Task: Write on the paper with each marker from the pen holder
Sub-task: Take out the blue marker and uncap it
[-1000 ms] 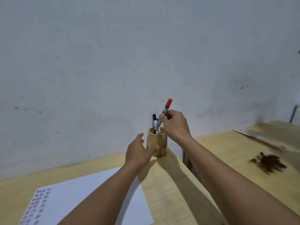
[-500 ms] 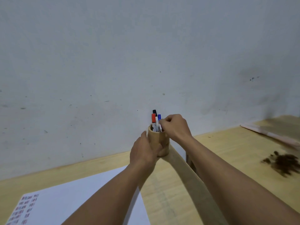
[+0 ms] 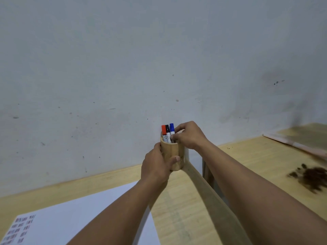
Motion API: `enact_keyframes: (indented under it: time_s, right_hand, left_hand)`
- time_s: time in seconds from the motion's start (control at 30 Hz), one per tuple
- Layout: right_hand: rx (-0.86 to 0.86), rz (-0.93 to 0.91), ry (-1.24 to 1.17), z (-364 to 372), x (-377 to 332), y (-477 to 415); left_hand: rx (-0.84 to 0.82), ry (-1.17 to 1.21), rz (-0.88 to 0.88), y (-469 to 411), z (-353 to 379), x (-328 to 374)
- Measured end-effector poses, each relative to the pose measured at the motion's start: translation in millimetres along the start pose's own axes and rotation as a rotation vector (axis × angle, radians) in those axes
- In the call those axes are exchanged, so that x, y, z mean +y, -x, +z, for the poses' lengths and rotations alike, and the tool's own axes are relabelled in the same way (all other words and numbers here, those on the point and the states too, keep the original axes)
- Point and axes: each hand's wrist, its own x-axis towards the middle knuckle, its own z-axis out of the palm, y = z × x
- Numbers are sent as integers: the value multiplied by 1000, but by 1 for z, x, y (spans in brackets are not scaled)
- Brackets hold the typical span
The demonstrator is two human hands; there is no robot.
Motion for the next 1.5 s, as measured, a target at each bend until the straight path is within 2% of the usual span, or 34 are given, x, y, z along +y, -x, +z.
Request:
enact_keyframes:
  time_s: [0.33, 0.6, 0.77, 0.9, 1.07, 1.23, 1.33, 1.5]
  right_hand:
    - [131, -106, -110, -11, -19, 14]
    - [210, -257, -169, -29, -63, 53]
    - [130, -324, -79, -19, -90, 102]
    - [31, -376, 99, 3, -105, 142]
    - [-65, -409, 154, 31, -122, 185]
    - [8, -446, 81, 51, -134, 220]
    - [125, -359, -41, 64, -138, 244]
    - [-166, 159, -654, 81, -148, 272]
  left_hand:
    - [4, 9, -47, 7, -6, 4]
    - [95, 23, -76, 26, -60, 19]
    - [208, 104, -28, 63, -110, 30]
    - [271, 187, 6, 101, -153, 35]
    - [232, 200, 51, 137, -198, 26]
    - [283, 271, -20, 161, -220, 10]
    - [346, 356, -82, 173, -225, 2]
    - [308, 444, -94, 188, -232, -8]
